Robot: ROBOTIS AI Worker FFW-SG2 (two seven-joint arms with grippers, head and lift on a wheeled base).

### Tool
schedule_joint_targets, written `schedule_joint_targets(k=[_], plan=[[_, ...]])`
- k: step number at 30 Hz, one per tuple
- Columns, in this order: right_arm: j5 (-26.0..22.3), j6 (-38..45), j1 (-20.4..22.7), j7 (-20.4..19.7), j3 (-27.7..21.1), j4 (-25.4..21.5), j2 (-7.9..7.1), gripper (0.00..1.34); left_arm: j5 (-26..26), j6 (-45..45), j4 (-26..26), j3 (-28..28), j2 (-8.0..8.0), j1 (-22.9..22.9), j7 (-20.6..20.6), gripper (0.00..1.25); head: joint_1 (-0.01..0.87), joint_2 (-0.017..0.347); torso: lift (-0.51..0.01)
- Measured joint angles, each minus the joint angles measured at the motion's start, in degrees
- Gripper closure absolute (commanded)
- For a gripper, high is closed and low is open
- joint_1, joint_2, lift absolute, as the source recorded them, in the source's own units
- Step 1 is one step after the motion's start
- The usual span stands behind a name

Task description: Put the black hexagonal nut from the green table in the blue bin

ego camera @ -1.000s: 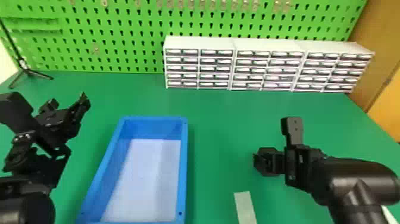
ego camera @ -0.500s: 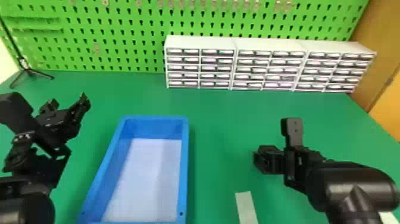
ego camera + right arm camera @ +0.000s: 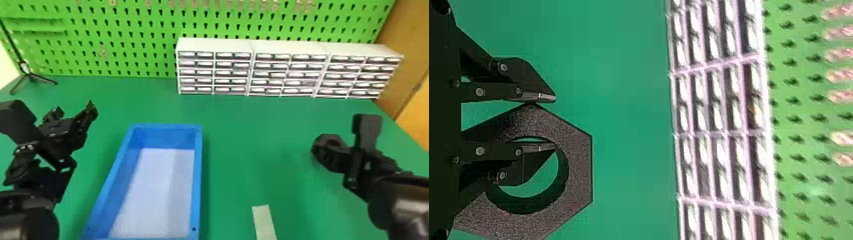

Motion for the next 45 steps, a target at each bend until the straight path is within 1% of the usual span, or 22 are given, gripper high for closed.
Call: schedule_joint_targets(k=[6,11,14,18,21,24,31,33,36,43,45], plan=[[0.7,-5.7,0.6,0.0,-4.8,-2.9,0.01,1.02,0.0,0.0,0.0,-0.1,0.00,0.0,0.0,0.43,0.692,0.008,-0.097],[-0.9,-16.7,0.8,0.0,-8.8,-3.9,0.29,1.02,0.0,0.0,0.0,-0.2,-0.01,0.1,0.0,0.43,0.692,0.008,-0.097],[-2.5,-23.8,0.2,0.0,-9.8,-4.1,0.30,1.02,0.0,0.0,0.1,-0.3,-0.01,0.1,0.0,0.43,0.692,0.008,-0.097],[-4.7,-31.3,-0.8,0.0,-9.2,-4.1,-0.27,1.02,0.0,0.0,0.3,-0.4,-0.01,0.0,0.0,0.43,0.692,0.008,-0.097],[-6.6,-35.2,-1.6,0.0,-7.0,-4.0,-1.28,1.02,0.0,0.0,0.4,-0.5,-0.01,-0.1,0.0,0.43,0.692,0.008,-0.097],[-8.6,-38.3,-2.5,-0.1,-3.7,-3.5,-2.71,1.02,0.0,0.0,0.5,-0.6,-0.02,-0.1,0.0,0.43,0.692,0.008,-0.097],[-15.4,-46.8,-5.1,-0.5,6.3,-0.2,-6.30,1.02,0.0,0.0,0.8,-0.9,-0.02,-0.4,0.0,0.43,0.692,0.008,-0.097],[-16.7,-48.4,-6.1,-0.5,8.9,0.3,-7.33,1.02,0.0,0.0,0.8,-0.9,-0.02,-0.4,0.0,0.43,0.692,0.008,-0.097],[-18.4,-50.5,-7.8,-0.5,13.6,1.2,-9.24,1.02,0.0,0.0,0.9,-1.0,-0.07,-0.4,0.1,0.43,0.692,0.008,-0.097],[-23.5,-51.9,-12.9,-0.5,26.5,2.6,-14.81,1.02,0.0,0.0,1.1,-1.2,-0.10,-0.5,0.1,0.43,0.692,0.008,-0.097],[-25.0,-52.0,-14.2,-0.5,29.8,3.1,-15.95,1.02,0.0,0.0,1.2,-1.3,-0.10,-0.5,0.1,0.43,0.692,0.008,-0.097]])
